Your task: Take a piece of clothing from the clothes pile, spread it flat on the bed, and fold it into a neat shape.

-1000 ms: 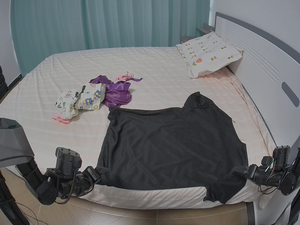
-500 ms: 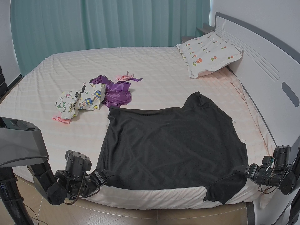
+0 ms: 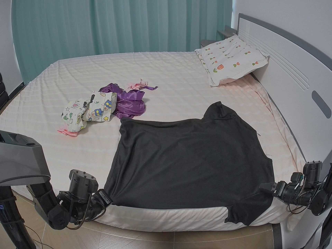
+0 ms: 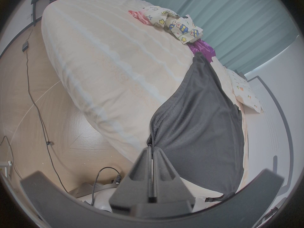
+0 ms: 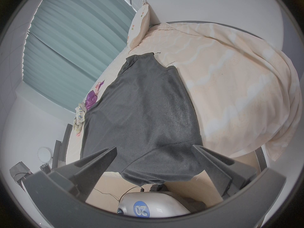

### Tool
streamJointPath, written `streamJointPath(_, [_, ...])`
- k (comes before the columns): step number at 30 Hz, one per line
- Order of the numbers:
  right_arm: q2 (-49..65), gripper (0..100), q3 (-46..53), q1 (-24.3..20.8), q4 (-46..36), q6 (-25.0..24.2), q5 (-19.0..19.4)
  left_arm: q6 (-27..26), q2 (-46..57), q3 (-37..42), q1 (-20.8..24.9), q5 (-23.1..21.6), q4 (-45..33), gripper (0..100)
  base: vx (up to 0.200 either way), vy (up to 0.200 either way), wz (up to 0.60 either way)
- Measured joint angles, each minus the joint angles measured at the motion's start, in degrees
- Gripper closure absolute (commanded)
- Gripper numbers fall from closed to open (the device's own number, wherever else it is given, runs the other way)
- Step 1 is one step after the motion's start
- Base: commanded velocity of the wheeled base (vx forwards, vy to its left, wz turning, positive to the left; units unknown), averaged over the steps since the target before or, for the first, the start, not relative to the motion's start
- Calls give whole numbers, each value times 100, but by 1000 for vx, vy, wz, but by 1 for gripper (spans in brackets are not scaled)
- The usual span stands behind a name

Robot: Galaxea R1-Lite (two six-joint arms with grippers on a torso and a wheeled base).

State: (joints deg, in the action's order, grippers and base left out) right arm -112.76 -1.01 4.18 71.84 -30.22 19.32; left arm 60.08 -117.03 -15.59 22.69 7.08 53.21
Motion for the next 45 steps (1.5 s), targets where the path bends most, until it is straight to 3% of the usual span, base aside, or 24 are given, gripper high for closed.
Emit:
streamJointPath(9, [-457, 0, -678, 413, 30, 373, 27, 143, 444, 140, -72, -13, 27, 100, 0, 0, 0])
streamJointPath(20, [-1006, 0, -1182, 656, 52, 354, 284, 274, 573, 138, -277, -323, 38, 100, 0, 0, 0])
streamJointPath(21, [-1025, 100, -1193, 649, 52, 354, 295, 274, 573, 138, -299, -336, 35, 100, 0, 0, 0])
streamJointPath(30, [-1075, 100, -1351, 623, 327, 274, 350, 284, 579, 101, -485, -416, 35, 100, 0, 0, 0])
streamJointPath(45, [-1263, 100, -2693, 562, 252, 206, 427, 492, 468, 104, -662, -413, 536, 100, 0, 0, 0])
